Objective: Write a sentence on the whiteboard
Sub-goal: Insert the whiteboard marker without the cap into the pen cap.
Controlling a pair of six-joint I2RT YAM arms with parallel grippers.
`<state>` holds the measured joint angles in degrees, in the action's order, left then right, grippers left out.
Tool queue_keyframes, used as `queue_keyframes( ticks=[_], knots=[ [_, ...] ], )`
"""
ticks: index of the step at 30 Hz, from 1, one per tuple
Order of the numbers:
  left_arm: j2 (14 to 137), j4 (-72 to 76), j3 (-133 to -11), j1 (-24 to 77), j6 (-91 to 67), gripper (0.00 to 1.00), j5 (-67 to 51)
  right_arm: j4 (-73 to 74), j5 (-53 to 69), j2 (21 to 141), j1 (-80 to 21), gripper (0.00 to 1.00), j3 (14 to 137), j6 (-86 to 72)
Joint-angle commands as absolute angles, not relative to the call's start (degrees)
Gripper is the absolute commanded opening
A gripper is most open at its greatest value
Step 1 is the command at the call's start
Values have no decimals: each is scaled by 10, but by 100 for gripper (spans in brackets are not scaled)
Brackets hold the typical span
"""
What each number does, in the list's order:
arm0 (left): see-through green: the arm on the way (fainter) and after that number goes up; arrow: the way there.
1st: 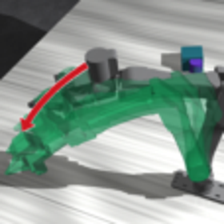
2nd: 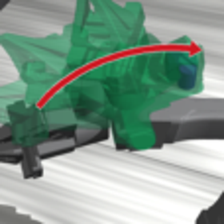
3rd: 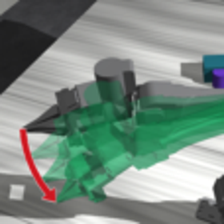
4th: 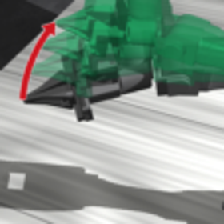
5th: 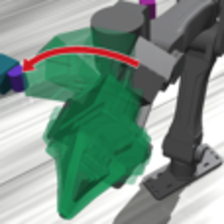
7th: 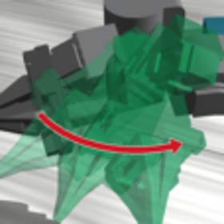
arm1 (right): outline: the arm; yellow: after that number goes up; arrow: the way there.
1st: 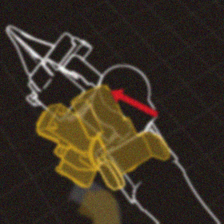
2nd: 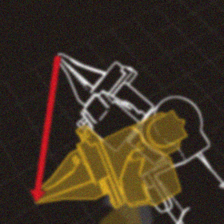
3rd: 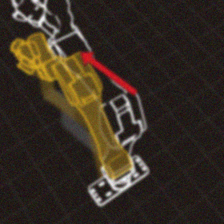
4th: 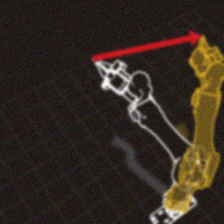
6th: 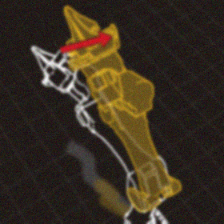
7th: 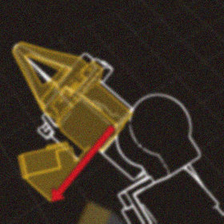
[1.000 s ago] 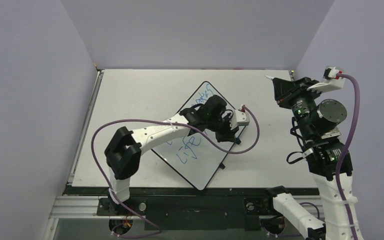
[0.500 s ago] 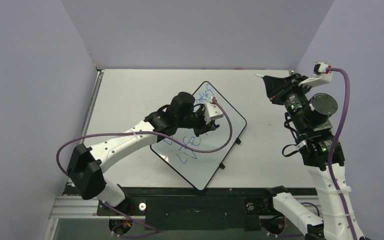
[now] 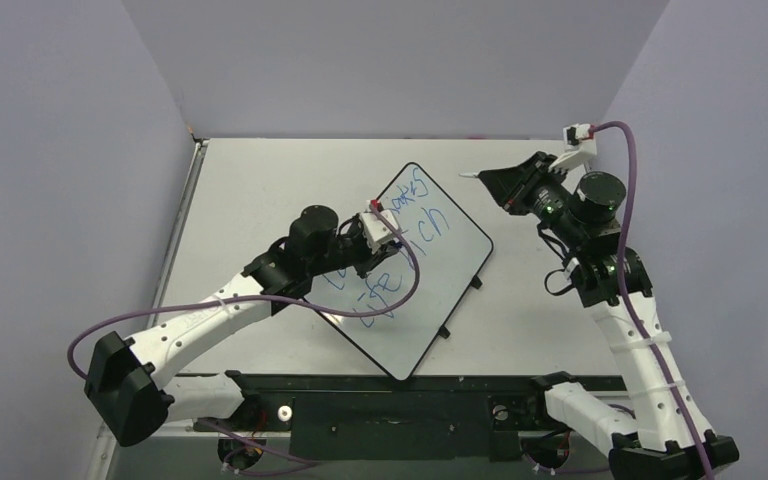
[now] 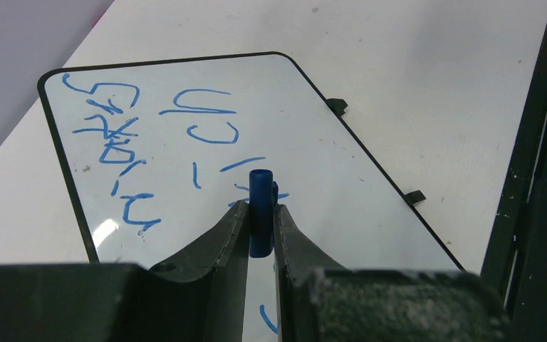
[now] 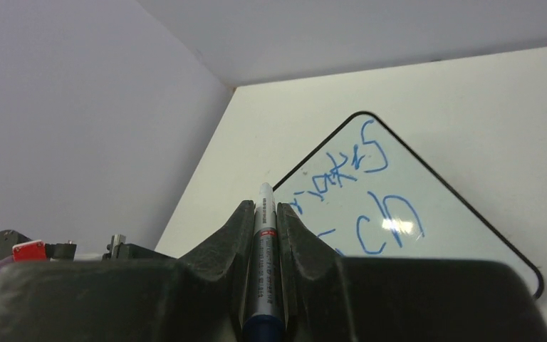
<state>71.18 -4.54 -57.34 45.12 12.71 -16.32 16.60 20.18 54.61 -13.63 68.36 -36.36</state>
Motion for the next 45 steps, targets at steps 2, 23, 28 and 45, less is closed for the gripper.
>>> queue_keyframes(
  ticks=[2, 23, 28, 45],
  knots=[
    [637, 69, -515, 448, 162, 0, -165, 124, 303, 579, -165, 0, 672, -365],
    [583, 137, -447, 446, 189, 0, -187, 147, 303, 622, -297, 0, 651, -317],
    [587, 145, -445, 445, 181, 0, -192, 156, 298, 617, -305, 0, 638, -310],
    [596, 145, -447, 442, 178, 0, -191, 165, 288, 599, -313, 0, 638, -308]
  ],
)
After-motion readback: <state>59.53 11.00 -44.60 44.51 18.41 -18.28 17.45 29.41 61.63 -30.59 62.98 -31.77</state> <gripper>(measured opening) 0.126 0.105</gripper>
